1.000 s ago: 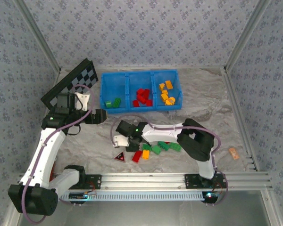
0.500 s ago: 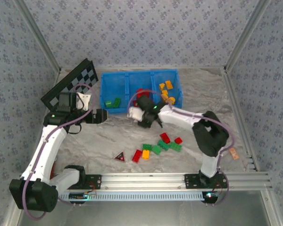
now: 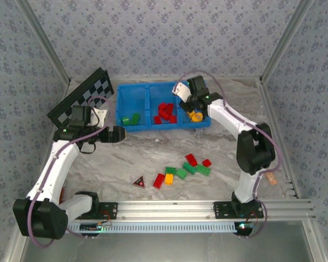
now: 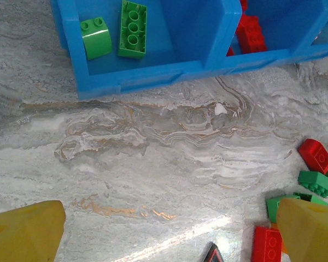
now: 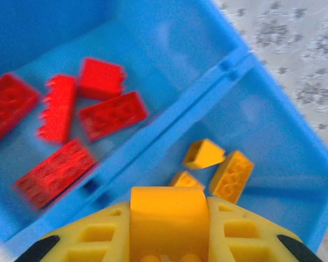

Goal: Sort the legos into containers by color
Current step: Place the lego in the container.

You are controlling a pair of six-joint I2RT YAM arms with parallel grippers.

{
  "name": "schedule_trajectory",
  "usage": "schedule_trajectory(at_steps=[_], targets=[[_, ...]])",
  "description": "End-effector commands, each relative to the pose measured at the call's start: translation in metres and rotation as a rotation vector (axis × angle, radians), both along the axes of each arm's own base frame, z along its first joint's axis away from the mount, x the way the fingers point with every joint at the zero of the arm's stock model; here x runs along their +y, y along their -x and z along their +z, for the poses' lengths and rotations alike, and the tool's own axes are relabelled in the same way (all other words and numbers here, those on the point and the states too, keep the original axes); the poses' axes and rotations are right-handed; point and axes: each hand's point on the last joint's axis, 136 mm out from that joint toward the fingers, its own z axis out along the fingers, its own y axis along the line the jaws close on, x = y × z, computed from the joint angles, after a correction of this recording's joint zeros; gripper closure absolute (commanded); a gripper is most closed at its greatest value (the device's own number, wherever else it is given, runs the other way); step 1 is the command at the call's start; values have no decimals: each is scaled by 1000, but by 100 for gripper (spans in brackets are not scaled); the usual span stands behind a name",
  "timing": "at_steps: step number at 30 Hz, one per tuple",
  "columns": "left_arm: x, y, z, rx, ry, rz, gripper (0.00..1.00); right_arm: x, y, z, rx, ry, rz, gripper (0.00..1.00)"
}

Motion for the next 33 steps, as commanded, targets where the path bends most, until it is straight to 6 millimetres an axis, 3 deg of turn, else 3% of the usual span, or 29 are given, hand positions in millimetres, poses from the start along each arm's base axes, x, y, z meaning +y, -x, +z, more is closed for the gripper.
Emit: schedule_trajectory(at_steps=[1, 8, 12, 18, 24, 29, 33], targets=[[-1, -5, 23, -57, 16, -4, 1, -11, -43, 5, -51, -30, -84, 82], [-2, -10, 25, -41, 12, -10, 1, -25, -92, -41, 26, -53, -201, 78], [-4, -11, 30, -45, 18, -18, 1, -30, -101, -61, 41, -55, -221, 76], [2, -13, 39, -67, -14, -6, 1, -36, -104, -69, 66, -45, -247, 69], [8, -11, 50, -108, -43, 14, 1, -46, -93, -39, 46, -48, -274, 40], [8, -8, 59, -141, -33, 18, 1, -54, -72, 3, 24, -61, -300, 37], [8, -4, 68, -175, -22, 21, 1, -60, -38, 43, 23, -109, -349, 35]])
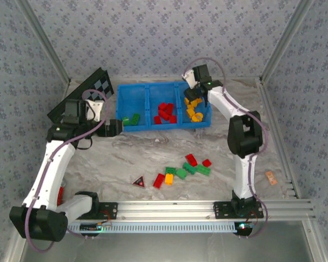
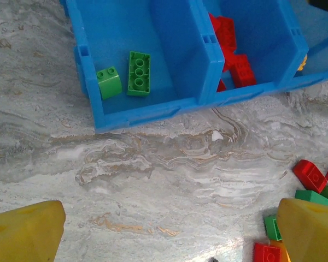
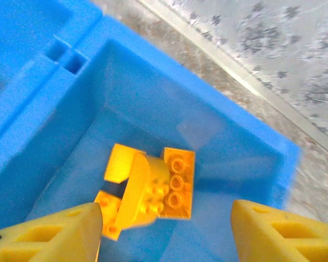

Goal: Sort the legos into containers by color
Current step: Place the lego in the container, then pick up the lego from the bottom-center of the table.

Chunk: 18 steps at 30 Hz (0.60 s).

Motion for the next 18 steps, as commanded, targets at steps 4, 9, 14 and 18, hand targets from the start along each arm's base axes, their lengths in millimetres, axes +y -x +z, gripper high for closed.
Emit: schedule_trajectory(at_steps=[4, 9, 14, 18], targets=[[1, 9, 28, -104, 18, 0, 1, -8, 84, 71, 34, -141, -104, 34], [1, 10, 27, -100, 30, 8, 1, 4, 180, 58, 235, -315, -275, 31], [1, 9, 25, -92, 41, 22, 1, 28, 277, 36, 413, -530, -497, 32], [-3, 7, 21, -81, 75, 26, 1, 40, 327, 12, 479, -574, -595, 33]])
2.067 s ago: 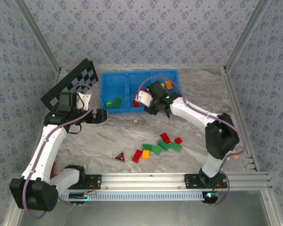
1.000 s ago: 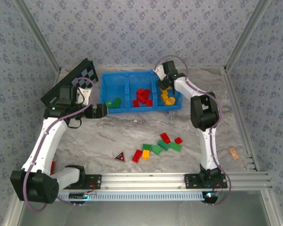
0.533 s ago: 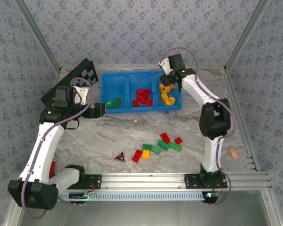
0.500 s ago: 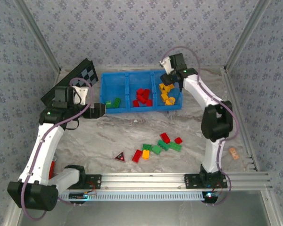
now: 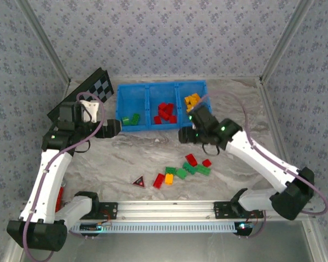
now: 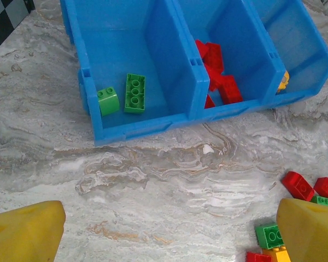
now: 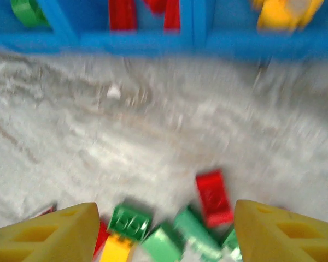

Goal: Sort the legos into containers by color
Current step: Pick up the lego from the bottom-center of the table.

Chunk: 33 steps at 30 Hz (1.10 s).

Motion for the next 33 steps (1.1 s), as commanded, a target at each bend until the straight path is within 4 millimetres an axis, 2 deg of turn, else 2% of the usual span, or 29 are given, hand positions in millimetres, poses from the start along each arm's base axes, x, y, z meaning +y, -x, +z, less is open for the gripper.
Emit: schedule_trajectory(at_steps=[1, 4, 7, 12, 19, 24, 33], targets=[[-6, -1, 0, 3, 53, -1, 1, -9, 38, -23, 145, -43, -231, 34], [-12, 2, -2, 0, 62, -19, 1, -8, 69, -52, 212, 14, -221, 34], [-17, 6, -5, -5, 45, -40, 1, 3, 98, -81, 279, 40, -186, 34], [-22, 9, -2, -17, 40, -60, 1, 27, 124, -110, 339, 102, -89, 34], [-18, 15, 0, -31, 20, -55, 1, 56, 133, -134, 381, 211, 33, 32], [-15, 19, 0, -50, 7, -46, 1, 75, 141, -143, 410, 235, 110, 32], [-13, 19, -2, -58, -3, -42, 1, 85, 142, -157, 438, 277, 155, 31]])
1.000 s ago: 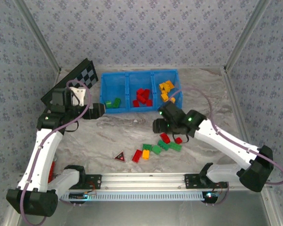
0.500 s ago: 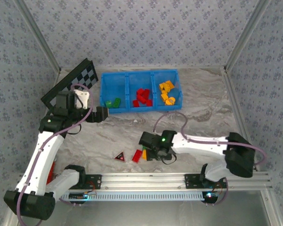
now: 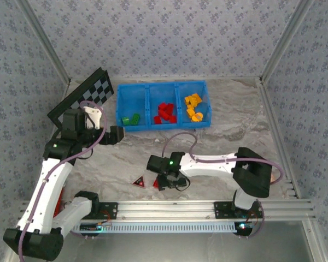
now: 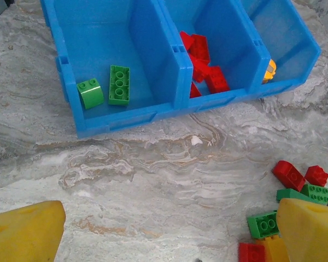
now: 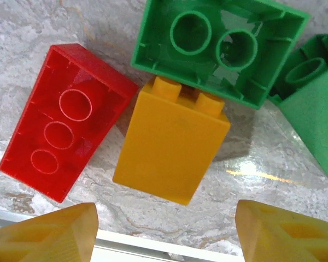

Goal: Sort the legos into containers by color
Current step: Pick up the lego from the bottom-center of the table.

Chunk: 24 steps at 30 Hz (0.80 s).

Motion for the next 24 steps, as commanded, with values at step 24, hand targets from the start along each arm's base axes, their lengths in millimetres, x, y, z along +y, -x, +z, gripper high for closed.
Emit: schedule_trajectory(at_steps=[24], targets=[[5, -4, -3, -32, -44, 10, 1, 4, -32, -11, 13, 49, 58, 71]])
